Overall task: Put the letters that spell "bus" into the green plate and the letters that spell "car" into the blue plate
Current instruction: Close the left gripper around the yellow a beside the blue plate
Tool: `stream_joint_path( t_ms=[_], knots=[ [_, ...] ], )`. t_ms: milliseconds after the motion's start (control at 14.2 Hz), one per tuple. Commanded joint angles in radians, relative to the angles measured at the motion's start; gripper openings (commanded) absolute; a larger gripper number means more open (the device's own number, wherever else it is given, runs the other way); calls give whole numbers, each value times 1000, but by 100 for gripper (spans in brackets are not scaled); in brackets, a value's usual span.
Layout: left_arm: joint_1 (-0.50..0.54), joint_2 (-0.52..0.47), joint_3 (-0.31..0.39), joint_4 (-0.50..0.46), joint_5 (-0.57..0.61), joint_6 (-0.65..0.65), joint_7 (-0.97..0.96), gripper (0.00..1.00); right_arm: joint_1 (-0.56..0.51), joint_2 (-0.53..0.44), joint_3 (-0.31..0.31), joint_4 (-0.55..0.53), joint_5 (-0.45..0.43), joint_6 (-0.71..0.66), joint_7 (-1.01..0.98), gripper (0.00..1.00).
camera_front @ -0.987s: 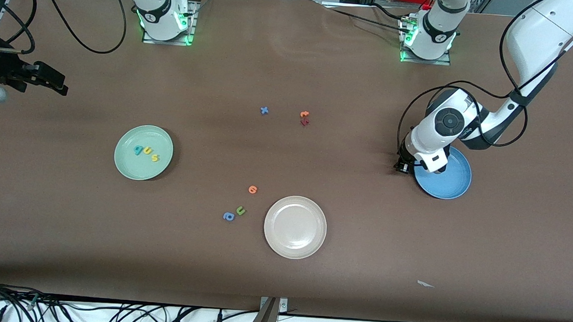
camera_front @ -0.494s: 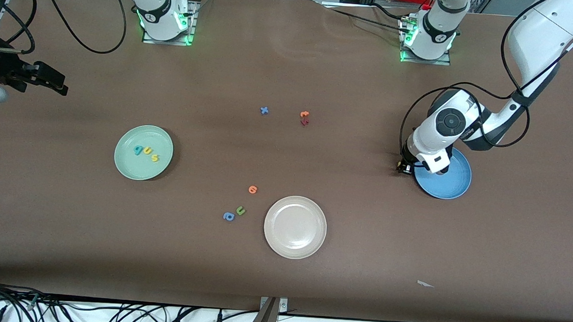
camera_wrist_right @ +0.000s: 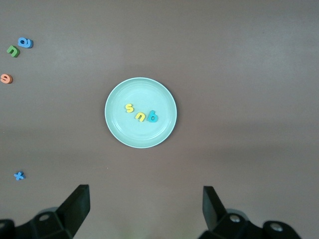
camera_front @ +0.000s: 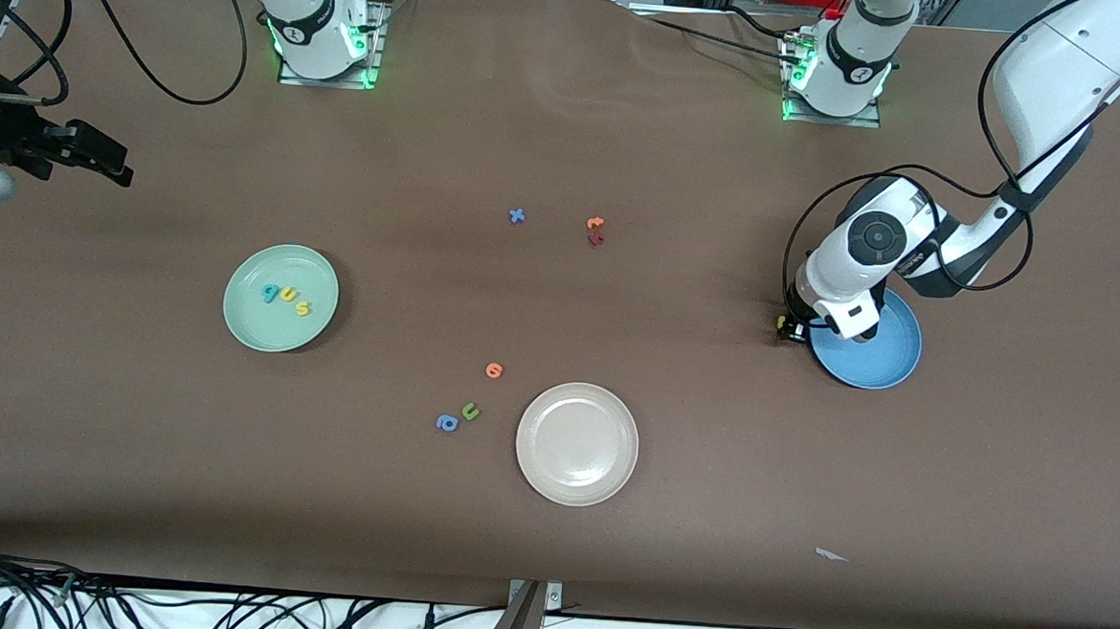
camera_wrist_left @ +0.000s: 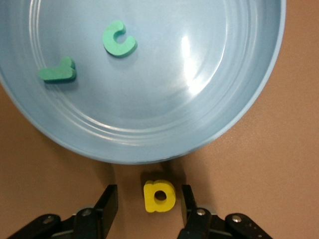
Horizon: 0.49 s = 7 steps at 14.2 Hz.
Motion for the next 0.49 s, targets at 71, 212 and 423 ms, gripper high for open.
stream_joint_path(
  t_ms=[71, 212, 423],
  knots=[
    [-1, 36, 1, 23, 54, 1, -46, 59, 4, 8, -1, 25, -6, -18, -11, 100],
    [-2, 38, 1, 23, 54, 3, -46, 39, 4, 6, -1, 25, -6, -20, -11, 100],
    [-2, 35, 1, 23, 55, 1, -45, 0, 4, 6, -1, 25, -6, -21, -11, 100]
  ],
)
